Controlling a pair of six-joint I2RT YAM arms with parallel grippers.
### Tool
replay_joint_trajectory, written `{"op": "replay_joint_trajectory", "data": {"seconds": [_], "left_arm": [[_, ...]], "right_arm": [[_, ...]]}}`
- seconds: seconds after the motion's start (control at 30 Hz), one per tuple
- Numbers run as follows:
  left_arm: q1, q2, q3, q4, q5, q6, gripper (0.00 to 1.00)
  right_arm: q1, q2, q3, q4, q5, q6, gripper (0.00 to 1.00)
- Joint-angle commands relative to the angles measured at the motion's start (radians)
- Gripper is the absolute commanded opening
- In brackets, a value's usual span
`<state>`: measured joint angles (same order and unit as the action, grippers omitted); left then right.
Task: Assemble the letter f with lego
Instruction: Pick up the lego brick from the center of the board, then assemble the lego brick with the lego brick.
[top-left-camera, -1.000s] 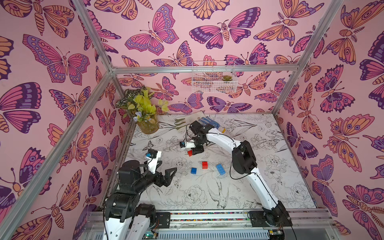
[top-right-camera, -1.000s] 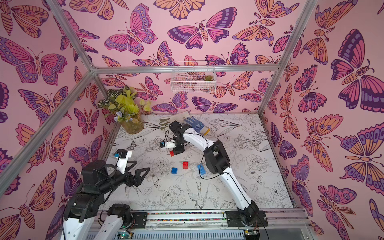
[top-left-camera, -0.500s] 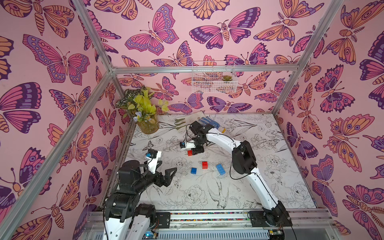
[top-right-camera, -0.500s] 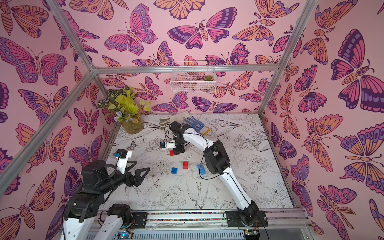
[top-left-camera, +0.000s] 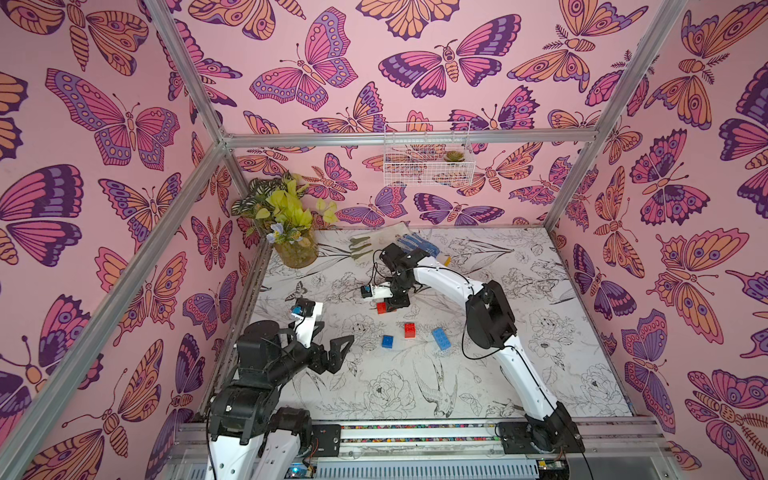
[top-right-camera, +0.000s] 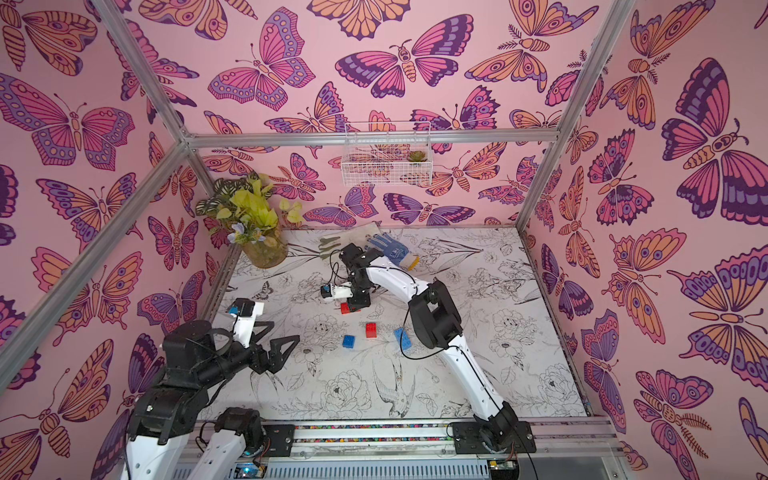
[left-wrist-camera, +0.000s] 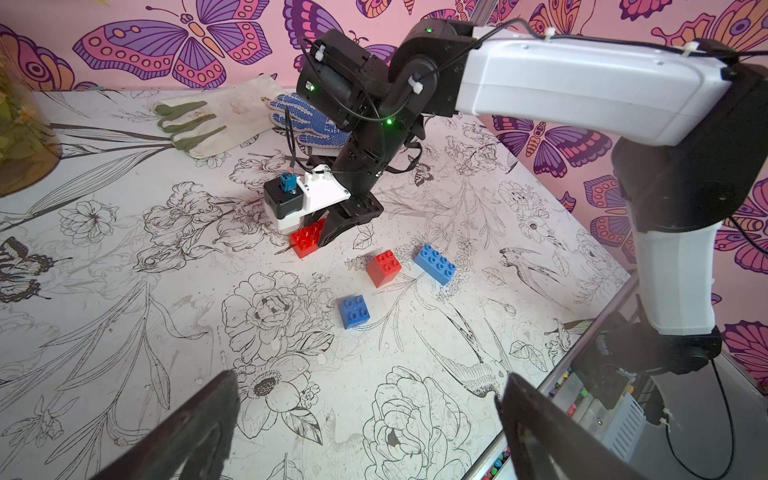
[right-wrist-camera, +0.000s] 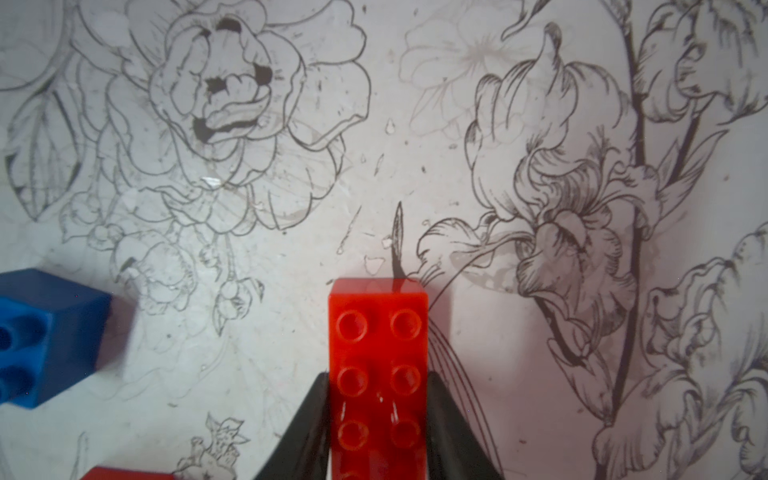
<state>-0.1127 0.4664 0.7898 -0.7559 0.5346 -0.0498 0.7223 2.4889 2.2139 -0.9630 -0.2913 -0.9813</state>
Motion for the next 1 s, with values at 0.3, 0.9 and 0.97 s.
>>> {"op": "replay_joint_trajectory", "data": {"seconds": [0.3, 0.9, 0.97], "left_arm": [[-0.010, -0.017, -0.014, 0.012, 0.015, -0.003, 0.99], [-0.025, -0.041, -0.018, 0.012, 0.012, -0.004, 0.99], [-0.024, -0.040, -0.018, 0.011, 0.012, -0.004, 0.99]], "right_arm": [[-0.001, -0.241, -0.200, 0.015, 0.031, 0.049, 0.27], [-0.006, -0.501, -0.442, -0.023, 0.128, 0.160, 0.27], [-0.005, -0.540, -0.485, -0.002, 0.120, 0.173, 0.27]]}}
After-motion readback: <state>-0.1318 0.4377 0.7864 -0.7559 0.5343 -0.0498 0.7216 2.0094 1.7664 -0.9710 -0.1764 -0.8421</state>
